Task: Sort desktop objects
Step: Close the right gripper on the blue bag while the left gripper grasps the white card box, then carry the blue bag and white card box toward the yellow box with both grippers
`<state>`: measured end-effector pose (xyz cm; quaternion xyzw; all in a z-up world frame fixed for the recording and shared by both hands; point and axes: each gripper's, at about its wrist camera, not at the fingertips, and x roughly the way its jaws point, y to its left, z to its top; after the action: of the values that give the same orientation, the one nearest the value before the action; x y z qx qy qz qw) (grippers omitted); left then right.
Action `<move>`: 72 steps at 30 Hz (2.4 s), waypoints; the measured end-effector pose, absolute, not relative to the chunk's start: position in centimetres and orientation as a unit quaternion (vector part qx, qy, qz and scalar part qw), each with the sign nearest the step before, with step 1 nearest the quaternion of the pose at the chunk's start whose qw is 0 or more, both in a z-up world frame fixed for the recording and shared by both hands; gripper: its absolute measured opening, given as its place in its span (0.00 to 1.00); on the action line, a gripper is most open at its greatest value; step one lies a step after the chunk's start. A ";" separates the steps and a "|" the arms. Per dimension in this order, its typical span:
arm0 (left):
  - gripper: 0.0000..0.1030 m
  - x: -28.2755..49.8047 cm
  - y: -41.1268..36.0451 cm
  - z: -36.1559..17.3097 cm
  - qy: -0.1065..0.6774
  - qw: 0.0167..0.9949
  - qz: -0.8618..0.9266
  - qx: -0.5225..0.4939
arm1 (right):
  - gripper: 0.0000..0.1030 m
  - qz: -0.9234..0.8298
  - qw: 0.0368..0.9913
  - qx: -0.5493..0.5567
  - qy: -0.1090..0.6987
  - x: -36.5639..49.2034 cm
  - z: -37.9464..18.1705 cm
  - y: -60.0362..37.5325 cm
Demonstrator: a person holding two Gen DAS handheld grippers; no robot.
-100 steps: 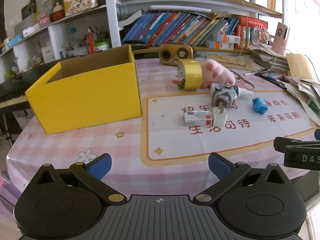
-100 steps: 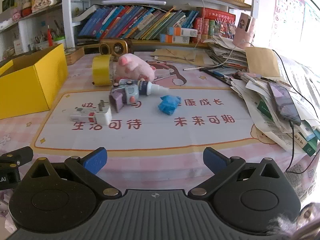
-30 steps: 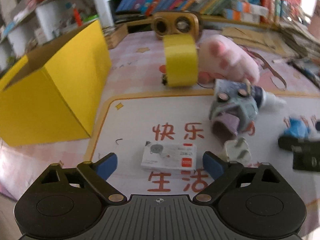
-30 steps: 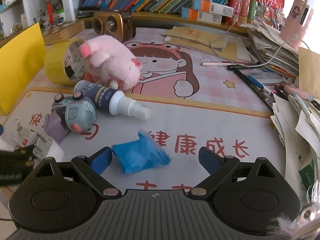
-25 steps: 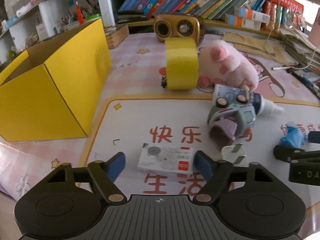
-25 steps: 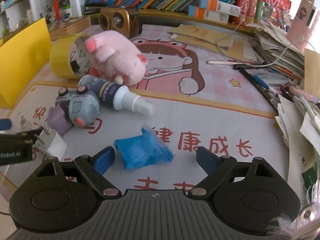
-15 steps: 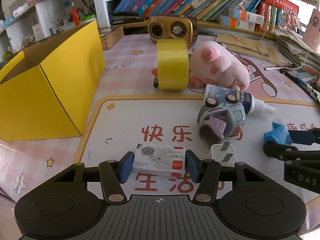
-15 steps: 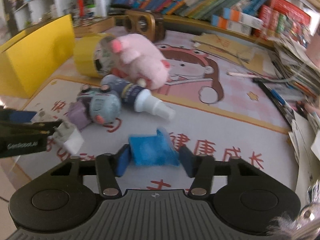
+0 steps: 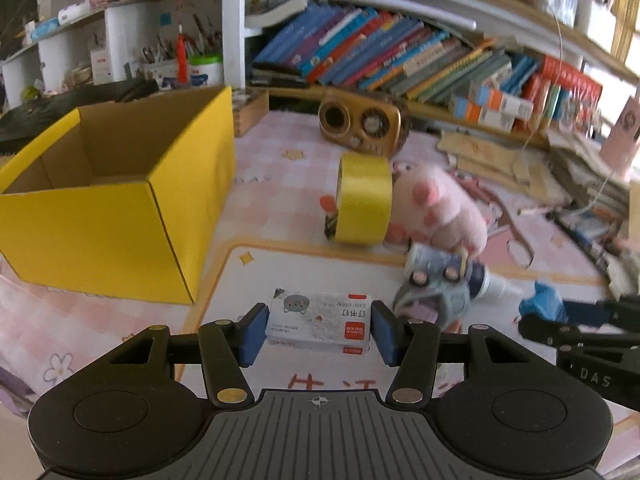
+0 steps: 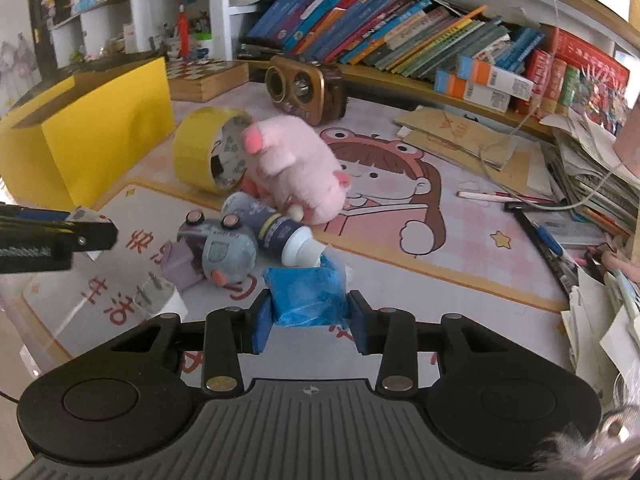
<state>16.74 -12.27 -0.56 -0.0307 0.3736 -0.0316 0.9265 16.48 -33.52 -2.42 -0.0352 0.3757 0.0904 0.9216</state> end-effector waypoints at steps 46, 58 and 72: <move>0.52 2.0 9.0 3.2 0.326 0.942 -0.072 -0.032 | 0.35 0.158 0.910 0.009 0.383 4.0 2.5 -9.5; 0.52 0.5 11.6 3.5 0.318 0.946 -0.056 -0.035 | 0.35 0.180 0.908 0.003 0.377 3.6 2.8 -6.1; 0.52 0.4 12.9 3.3 0.314 0.947 -0.055 -0.041 | 0.35 0.187 0.905 -0.007 0.382 3.5 2.9 -4.2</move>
<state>0.41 12.85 3.30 -0.0412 0.3144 -0.0554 0.9468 3.45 -4.22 2.92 -0.0072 0.3818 0.1868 0.9051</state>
